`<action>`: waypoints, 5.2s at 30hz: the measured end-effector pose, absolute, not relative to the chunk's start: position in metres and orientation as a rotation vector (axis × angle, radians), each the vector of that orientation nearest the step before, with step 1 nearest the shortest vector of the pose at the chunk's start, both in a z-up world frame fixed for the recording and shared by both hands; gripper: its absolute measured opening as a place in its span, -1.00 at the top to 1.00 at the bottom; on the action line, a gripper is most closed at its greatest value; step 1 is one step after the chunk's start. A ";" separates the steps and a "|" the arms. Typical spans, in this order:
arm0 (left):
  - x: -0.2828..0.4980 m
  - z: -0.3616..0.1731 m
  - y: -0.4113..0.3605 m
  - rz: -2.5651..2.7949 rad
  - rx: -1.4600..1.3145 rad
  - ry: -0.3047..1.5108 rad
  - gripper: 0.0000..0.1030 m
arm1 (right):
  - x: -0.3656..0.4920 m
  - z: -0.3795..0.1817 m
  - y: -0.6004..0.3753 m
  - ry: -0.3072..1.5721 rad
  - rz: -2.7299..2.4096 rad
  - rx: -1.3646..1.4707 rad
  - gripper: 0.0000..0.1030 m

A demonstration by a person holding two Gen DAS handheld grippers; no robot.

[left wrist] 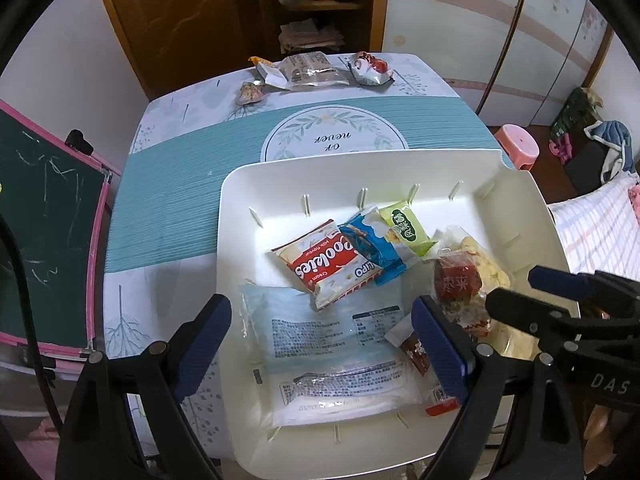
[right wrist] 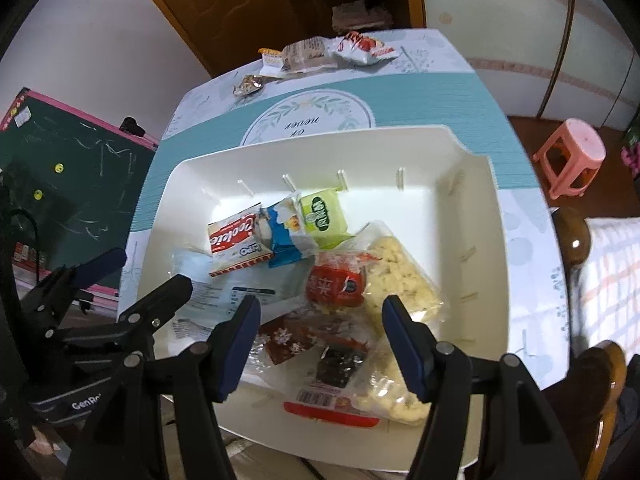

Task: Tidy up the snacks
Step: 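Move both tools toward the snack packs at the table edge, then grasp the clear bread pack with the left tool while the right grasps the orange bun pack, then carry the bread pack and orange bun pack over the white tray with both tools, then open both tools to drop the bread pack and bun pack into the tray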

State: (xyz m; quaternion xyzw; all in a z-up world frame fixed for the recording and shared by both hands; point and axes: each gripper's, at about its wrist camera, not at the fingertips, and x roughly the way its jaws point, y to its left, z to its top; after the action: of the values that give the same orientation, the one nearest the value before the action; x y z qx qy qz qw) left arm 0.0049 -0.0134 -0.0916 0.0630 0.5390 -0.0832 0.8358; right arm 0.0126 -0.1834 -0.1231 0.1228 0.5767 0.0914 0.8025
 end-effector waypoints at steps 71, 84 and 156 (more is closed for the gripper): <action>0.456 -0.195 -0.089 -0.032 0.127 1.301 -0.78 | 0.391 -0.206 -0.234 1.393 0.085 0.260 -0.54; 0.434 -0.206 -0.111 -0.009 0.222 1.246 -0.20 | 0.353 -0.202 -0.238 1.367 0.128 0.222 -0.20; -0.006 -0.105 -0.023 -0.224 0.080 1.089 -0.61 | -0.010 -0.104 -0.193 1.008 0.095 0.279 -0.28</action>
State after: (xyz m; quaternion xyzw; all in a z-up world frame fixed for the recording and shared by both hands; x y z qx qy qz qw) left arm -0.0061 -0.0229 -0.1052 0.0378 0.5166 -0.1064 0.8488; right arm -0.0101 -0.1928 -0.1038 0.1332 0.4811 0.0455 0.8653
